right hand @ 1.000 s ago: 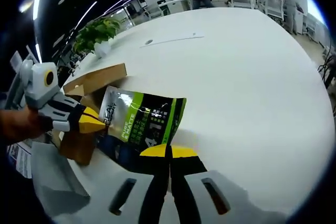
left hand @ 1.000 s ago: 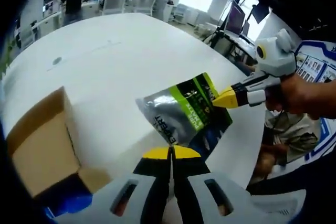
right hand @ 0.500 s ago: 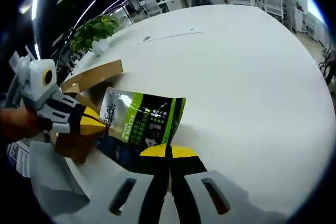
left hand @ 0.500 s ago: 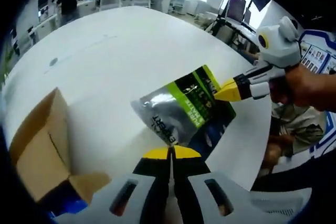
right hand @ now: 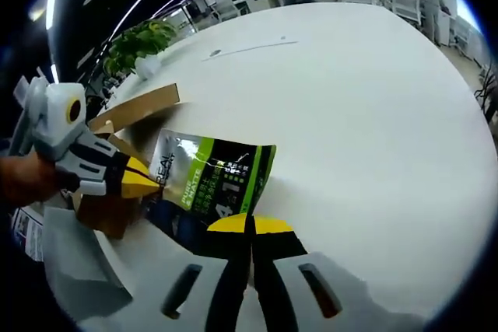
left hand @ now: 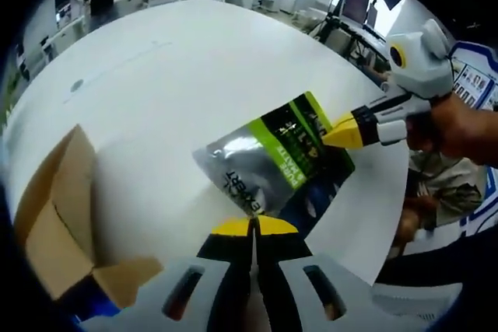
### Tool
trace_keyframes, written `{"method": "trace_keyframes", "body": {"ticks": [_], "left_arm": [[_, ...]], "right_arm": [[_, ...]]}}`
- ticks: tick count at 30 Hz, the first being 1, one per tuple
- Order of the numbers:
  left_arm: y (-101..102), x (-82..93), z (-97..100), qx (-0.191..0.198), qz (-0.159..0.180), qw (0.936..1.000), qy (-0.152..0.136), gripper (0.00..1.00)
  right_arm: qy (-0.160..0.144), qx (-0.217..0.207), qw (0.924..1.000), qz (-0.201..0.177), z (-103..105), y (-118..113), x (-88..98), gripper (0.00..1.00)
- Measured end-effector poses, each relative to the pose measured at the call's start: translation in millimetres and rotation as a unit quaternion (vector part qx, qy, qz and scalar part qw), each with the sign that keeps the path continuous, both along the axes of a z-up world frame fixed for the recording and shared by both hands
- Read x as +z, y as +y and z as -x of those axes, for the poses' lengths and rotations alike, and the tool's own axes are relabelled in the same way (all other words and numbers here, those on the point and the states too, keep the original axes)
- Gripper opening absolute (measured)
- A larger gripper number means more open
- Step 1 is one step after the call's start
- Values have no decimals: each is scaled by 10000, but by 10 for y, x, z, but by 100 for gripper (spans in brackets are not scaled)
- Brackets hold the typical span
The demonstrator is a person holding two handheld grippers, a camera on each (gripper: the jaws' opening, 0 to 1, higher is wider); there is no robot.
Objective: Operate the shoe box by opening the lid, removing the specified soft item, and placing it in the target area until the item is outside and the box remains undamaged.
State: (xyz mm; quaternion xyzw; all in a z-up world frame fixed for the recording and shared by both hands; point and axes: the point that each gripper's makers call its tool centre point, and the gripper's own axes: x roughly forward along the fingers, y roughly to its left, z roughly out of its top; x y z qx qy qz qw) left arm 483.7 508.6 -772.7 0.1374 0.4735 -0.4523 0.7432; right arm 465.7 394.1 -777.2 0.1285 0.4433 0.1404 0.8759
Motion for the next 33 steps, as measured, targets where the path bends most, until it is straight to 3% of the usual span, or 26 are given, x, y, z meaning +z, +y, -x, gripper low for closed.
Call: {"method": "trace_keyframes", "body": {"ticks": [10,24,33], "left_arm": [[4,-29,-4,-26,-97,9999,60,0],[25,-99,-29,-151,-345,9992,-89,0],[25,-71,-31,-35,-300,9995,-70,5]], "right_arm": [[28,-46,10000,-47,2,-9,-43,0],[0,48,10000,61,-28,-12,-75,1],[6,-3,10000,83,-11,-59,-70,11]]}}
